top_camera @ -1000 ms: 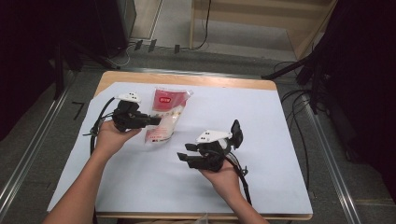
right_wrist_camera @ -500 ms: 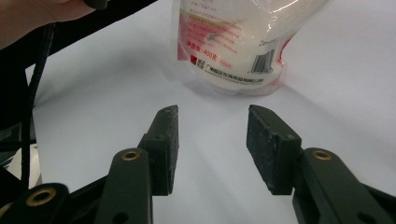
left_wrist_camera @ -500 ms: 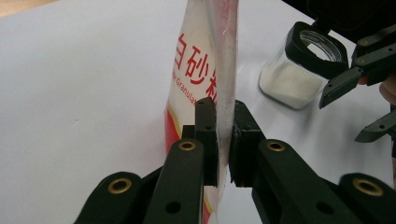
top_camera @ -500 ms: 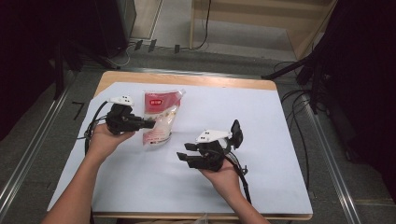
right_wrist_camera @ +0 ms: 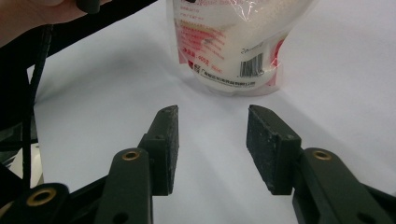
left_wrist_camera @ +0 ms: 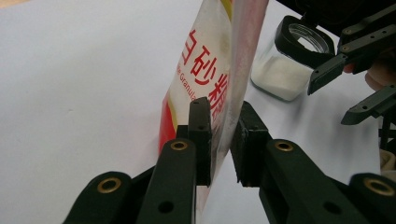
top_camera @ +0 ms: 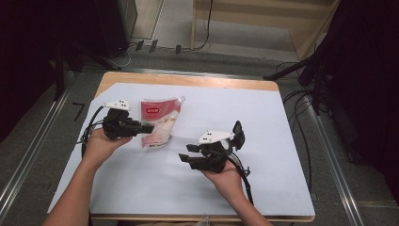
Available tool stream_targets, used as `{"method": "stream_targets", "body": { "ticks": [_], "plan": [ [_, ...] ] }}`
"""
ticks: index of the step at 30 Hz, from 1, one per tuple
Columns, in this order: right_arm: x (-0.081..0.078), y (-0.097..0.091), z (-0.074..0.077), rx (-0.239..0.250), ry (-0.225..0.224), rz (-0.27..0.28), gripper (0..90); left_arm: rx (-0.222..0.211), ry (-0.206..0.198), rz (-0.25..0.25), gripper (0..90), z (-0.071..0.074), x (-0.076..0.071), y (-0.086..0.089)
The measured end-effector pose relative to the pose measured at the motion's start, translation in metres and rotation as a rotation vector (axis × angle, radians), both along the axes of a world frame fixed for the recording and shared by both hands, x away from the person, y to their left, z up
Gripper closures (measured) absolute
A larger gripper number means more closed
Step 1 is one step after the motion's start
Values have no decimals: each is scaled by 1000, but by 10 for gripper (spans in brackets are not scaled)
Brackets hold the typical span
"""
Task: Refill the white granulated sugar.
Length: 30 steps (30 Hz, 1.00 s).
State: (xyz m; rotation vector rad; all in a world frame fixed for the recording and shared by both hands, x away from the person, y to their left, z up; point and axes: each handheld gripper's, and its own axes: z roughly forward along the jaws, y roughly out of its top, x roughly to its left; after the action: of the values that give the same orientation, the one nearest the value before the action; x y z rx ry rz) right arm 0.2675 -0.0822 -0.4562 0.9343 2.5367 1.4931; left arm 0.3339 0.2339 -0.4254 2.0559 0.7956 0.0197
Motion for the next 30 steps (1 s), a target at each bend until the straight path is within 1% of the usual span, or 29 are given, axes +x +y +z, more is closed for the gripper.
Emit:
{"method": "stream_targets", "body": {
  "ticks": [3,5,6,7,9,12,13,14,18,21,23,25,29,30],
  "plan": [
    [0,0,0,-1,-3,2,549,-9,1,-5,777,0,0,2],
    [0,0,0,-1,-3,1,549,-12,-5,-7,760,-1,-1,2],
    [0,0,0,-2,0,0,549,4,-19,-7,751,-1,-2,2],
    [0,0,0,-2,-1,1,549,7,-23,-9,749,0,-2,3],
    [0,0,0,-2,0,2,548,3,-23,-7,737,-1,-3,4],
    [0,0,0,-5,-2,4,548,10,-19,-19,707,-2,-5,5],
    [0,0,0,-7,-2,5,548,11,-21,-21,704,-2,-6,6],
    [0,0,0,-6,-1,5,548,12,-32,-16,703,-2,-6,6],
    [0,1,0,-5,-1,8,546,-8,-24,-17,676,-1,-7,7],
    [1,0,0,-6,-2,7,542,-20,-22,-19,619,-1,-7,7],
    [1,-1,0,-2,1,3,541,-17,-34,-13,603,0,-7,8],
    [1,-2,1,-4,0,1,541,-27,-35,-6,580,0,-8,8],
    [3,-3,2,-2,1,-1,539,-17,-31,1,560,1,-10,9],
    [3,-4,2,-1,1,1,539,-5,-28,3,558,1,-12,11]
  ]
}}
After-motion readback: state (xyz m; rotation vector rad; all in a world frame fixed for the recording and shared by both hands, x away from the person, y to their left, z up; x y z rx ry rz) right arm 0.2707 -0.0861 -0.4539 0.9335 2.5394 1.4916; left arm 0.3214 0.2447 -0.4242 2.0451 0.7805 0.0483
